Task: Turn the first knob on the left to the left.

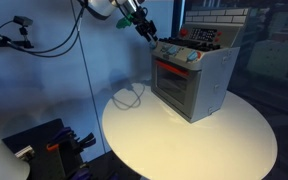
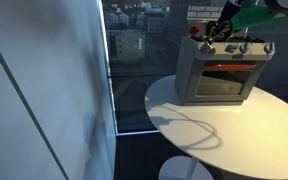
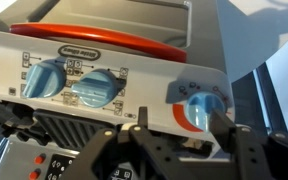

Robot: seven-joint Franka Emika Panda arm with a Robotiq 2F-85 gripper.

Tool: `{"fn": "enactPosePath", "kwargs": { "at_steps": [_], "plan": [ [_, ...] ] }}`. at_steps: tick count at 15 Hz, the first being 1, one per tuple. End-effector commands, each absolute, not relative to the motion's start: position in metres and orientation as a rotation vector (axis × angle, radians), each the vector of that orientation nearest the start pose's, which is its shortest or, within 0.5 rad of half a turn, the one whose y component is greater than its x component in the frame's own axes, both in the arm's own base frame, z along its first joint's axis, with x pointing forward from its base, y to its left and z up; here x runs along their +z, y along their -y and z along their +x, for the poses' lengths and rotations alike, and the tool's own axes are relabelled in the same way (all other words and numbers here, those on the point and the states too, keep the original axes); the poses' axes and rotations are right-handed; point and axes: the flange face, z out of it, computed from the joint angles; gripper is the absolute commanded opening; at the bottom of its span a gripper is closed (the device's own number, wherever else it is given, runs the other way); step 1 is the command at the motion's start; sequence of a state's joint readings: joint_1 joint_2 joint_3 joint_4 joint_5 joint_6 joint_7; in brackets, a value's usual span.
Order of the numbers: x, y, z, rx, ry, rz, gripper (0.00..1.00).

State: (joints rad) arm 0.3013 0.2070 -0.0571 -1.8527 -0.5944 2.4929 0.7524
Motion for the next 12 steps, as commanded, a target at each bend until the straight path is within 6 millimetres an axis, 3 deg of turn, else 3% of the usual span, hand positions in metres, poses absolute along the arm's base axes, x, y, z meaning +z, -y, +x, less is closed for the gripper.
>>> {"fn": "enactPosePath", "kwargs": {
  "at_steps": [1, 12],
  "plan": [
    [0.474, -0.151, 0.618, -0.918, -0.180, -3.225, 0.97],
    [0.503, -0.137, 0.590, -0.552, -0.155, -3.186, 1.00]
  ]
}}
